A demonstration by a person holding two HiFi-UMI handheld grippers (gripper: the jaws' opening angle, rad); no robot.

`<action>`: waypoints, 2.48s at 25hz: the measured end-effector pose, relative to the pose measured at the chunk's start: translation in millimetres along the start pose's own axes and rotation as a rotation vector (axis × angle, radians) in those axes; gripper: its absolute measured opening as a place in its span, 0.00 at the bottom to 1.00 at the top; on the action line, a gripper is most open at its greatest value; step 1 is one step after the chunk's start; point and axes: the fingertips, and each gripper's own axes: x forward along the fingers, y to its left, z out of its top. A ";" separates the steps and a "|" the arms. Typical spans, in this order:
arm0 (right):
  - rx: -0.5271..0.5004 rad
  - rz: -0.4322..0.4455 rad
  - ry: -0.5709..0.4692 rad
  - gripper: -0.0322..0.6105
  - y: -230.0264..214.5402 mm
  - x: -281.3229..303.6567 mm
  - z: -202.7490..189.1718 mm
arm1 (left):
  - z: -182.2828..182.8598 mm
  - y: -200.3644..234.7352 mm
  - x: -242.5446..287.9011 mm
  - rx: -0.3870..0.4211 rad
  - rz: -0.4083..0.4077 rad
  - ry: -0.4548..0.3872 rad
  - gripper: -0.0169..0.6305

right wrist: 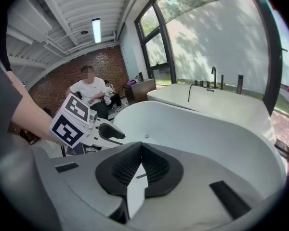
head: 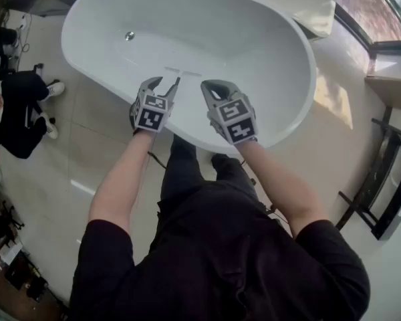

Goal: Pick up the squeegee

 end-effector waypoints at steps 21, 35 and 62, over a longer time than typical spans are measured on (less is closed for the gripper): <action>0.317 -0.085 0.201 0.06 -129.7 248.3 -133.3 | -150.3 65.1 327.5 -0.211 -0.069 0.388 0.37; 0.404 -0.058 0.272 0.06 -135.9 301.2 -215.2 | -230.0 65.7 407.7 -0.248 -0.036 0.470 0.37; 0.380 -0.086 0.258 0.06 -130.3 274.9 -188.5 | -176.1 73.1 378.9 -0.244 -0.028 0.418 0.18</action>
